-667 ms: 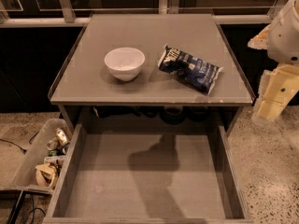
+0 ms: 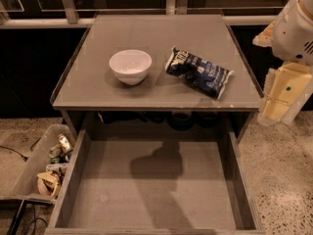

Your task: Place blue chip bag into top drawer

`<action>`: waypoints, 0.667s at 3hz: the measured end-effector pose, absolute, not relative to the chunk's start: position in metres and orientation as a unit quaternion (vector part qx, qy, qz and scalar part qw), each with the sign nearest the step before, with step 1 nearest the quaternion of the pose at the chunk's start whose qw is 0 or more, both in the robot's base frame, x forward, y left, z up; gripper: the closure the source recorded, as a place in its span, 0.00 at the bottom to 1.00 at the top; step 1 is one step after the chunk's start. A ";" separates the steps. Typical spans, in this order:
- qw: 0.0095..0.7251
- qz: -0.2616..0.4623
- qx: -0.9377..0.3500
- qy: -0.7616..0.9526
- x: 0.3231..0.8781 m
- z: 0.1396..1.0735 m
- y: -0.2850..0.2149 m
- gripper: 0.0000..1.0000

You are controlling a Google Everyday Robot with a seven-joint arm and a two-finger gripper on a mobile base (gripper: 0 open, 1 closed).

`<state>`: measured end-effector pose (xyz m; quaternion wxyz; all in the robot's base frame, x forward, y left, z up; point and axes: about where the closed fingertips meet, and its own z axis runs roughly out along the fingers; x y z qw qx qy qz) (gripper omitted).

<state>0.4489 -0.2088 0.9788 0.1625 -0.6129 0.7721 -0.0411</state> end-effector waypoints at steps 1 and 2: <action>0.185 -0.044 -0.624 0.758 0.474 0.977 -0.197 0.00; 0.217 -0.025 -0.617 0.756 0.500 0.968 -0.189 0.00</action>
Offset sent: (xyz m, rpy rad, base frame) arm 0.0846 0.0289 -0.0219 0.1838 -0.0937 0.0369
